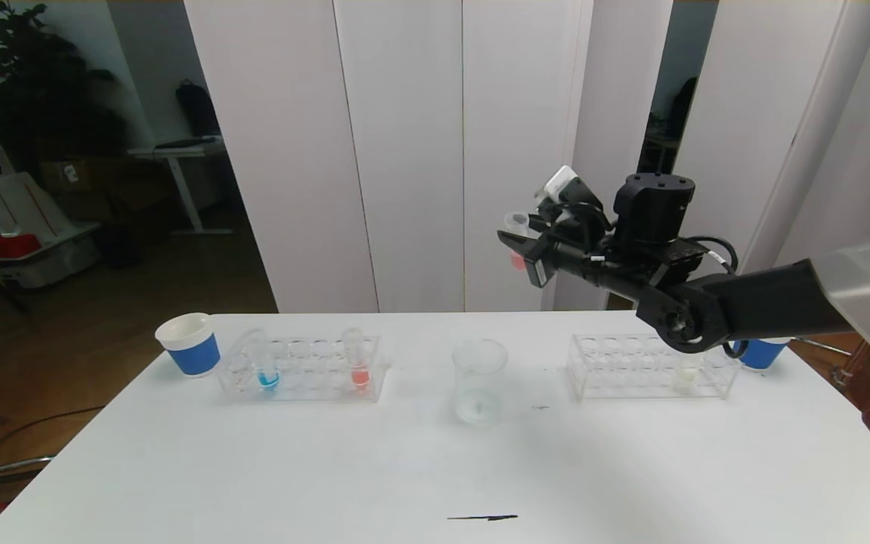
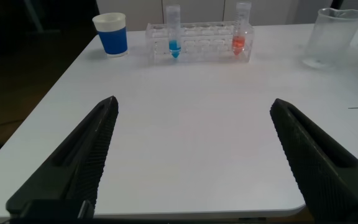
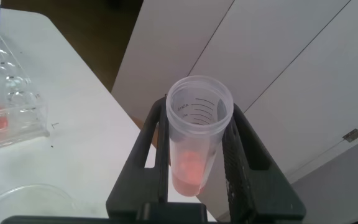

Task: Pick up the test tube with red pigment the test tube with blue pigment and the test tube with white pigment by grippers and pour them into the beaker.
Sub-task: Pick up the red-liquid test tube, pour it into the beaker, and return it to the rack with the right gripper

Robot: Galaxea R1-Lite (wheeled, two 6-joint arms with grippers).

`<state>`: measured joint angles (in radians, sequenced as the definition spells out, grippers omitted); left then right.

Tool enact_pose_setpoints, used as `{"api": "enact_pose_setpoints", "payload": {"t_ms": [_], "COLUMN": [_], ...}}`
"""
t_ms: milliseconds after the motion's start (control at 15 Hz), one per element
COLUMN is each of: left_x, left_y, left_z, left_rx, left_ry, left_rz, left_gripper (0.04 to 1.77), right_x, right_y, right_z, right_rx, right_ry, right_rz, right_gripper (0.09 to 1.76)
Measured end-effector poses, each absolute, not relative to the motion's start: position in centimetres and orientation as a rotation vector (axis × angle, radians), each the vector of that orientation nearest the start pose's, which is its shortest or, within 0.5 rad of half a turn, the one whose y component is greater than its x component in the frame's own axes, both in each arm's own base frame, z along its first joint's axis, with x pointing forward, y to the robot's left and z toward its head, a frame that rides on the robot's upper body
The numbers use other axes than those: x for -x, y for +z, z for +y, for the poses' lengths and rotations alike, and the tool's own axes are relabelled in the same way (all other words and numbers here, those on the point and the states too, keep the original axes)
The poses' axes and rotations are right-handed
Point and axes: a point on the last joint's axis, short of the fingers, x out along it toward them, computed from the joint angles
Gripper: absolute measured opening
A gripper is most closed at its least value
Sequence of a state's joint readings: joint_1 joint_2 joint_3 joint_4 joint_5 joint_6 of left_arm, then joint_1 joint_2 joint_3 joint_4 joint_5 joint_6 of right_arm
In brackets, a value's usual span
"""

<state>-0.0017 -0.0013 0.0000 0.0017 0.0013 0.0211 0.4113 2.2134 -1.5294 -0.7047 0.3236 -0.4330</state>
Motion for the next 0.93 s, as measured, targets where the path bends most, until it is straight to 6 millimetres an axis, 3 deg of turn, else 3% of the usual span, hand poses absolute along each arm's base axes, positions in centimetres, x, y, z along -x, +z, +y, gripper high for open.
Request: {"api": "enact_pose_setpoints", "payload": {"t_ms": [467, 933], "left_x": [2.3, 2.3], "left_y": [7.5, 7.5], "left_z": [0.0, 0.0], "left_rx": [-0.021, -0.021], "left_ry": [0.000, 0.000], "left_rz": [0.000, 0.000], "left_gripper": [1.75, 1.75], "right_x": [-40.8, -41.1], "right_y": [18.1, 17.0], "right_z": [19.5, 18.9], "right_rx": [0.651, 0.983], "right_ry": [0.857, 0.890], "right_rz": [-0.329, -0.506], "right_gripper": [0.58, 0.58]}}
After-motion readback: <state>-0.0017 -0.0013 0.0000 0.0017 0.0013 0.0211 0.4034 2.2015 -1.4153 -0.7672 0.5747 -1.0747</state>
